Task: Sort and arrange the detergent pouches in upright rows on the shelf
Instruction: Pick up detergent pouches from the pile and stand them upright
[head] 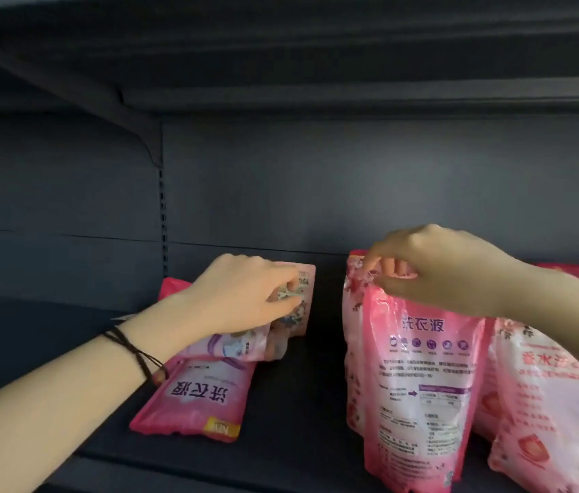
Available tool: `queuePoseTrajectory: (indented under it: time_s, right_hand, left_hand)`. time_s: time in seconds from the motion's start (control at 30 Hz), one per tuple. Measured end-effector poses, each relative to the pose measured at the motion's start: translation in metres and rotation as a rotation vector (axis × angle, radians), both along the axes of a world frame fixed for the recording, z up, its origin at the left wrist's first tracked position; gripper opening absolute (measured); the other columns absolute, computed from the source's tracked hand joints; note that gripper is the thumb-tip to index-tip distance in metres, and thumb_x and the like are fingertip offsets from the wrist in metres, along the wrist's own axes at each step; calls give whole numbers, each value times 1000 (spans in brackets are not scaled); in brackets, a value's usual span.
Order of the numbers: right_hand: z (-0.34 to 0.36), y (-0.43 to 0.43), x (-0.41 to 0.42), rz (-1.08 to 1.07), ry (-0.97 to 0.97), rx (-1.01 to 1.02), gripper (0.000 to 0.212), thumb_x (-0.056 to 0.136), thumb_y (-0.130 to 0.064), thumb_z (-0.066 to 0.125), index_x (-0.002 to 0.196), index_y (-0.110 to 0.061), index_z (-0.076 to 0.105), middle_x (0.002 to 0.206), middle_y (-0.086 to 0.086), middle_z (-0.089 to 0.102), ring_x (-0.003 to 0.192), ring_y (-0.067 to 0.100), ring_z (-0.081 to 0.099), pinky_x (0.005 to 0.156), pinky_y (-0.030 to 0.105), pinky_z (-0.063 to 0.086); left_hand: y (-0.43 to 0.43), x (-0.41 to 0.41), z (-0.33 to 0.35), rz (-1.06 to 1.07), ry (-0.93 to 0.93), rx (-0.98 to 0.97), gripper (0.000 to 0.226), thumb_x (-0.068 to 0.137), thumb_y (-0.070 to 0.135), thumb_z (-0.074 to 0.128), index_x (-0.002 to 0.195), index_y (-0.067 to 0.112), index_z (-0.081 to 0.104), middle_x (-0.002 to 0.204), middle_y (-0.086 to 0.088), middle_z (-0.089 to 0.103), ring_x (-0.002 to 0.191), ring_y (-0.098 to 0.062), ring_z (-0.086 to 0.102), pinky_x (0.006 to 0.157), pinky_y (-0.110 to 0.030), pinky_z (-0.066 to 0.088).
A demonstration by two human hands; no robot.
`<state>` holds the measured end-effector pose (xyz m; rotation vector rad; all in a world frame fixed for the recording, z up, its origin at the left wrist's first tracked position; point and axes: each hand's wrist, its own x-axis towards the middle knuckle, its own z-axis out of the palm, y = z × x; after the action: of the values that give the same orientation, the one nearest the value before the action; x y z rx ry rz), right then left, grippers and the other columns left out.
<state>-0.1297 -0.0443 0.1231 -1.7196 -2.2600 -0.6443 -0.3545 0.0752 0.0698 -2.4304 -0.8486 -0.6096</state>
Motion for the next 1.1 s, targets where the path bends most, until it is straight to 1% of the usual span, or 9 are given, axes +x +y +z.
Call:
queuePoseTrajectory:
  time_s: [0.1,0.23,0.43,0.63,0.73,0.83,0.9,1.0,1.1]
  right_hand:
    - [0,15,-16,25,-118,23,25,92,-37,46,115,-42,55,104,-20,57,90,6,59,75,29,52]
    - [2,36,-47,42,-155,50,28,90,-46,45,118,-44,52,109,-20,56,91,7,60,73,29,51]
    - [6,93,-99,-34,-323,-47,30,91,-44,48,120,-38,52,116,-13,57,100,15,60,80,33,51]
    - [-5,166,-147,-191,-447,-175,31,90,-34,52,120,-29,55,119,0,59,109,25,58,76,32,46]
    - [-23,200,-161,-216,-383,-274,32,87,-34,56,118,-28,56,120,2,58,111,26,57,77,33,45]
    - [-41,227,-164,-215,-293,-314,35,85,-33,59,119,-29,57,119,1,58,108,24,58,76,32,46]
    - [-51,240,-162,-216,-224,-326,36,84,-33,60,119,-30,57,118,-1,58,106,23,58,71,30,42]
    - [-63,255,-159,-194,-94,-342,35,82,-34,60,116,-29,57,110,-5,60,102,21,59,64,28,40]
    - [-71,263,-157,-155,162,-341,41,79,-35,65,119,-30,57,115,-7,61,103,16,59,78,32,50]
  left_hand:
    - [23,-23,-5,3,132,42,33,92,58,35,107,35,52,86,11,61,81,-14,62,60,-29,47]
    - [57,-48,-10,-28,164,81,35,92,57,36,112,33,52,79,12,44,90,-16,60,56,-28,33]
    - [120,-82,-12,-76,181,130,41,89,57,38,116,31,54,96,6,63,101,-17,59,59,-29,35]
    - [185,-108,-18,-46,224,60,43,88,60,44,117,31,55,99,5,63,102,-17,57,62,-30,38]
    - [210,-115,-30,-14,239,-36,45,87,58,47,121,30,56,106,4,62,106,-17,55,75,-33,45]
    - [226,-121,-41,-2,211,-156,47,87,56,49,124,29,58,113,6,61,111,-16,53,91,-36,43]
    - [235,-124,-46,-15,190,-202,38,88,54,51,109,26,65,106,5,64,102,-15,58,88,-34,44]
    - [239,-126,-49,-39,125,-318,39,89,52,57,68,19,60,76,1,64,71,-17,60,66,-27,38]
    - [239,-123,-45,-81,92,-216,41,86,55,58,66,19,60,71,5,62,72,-13,58,84,-29,38]
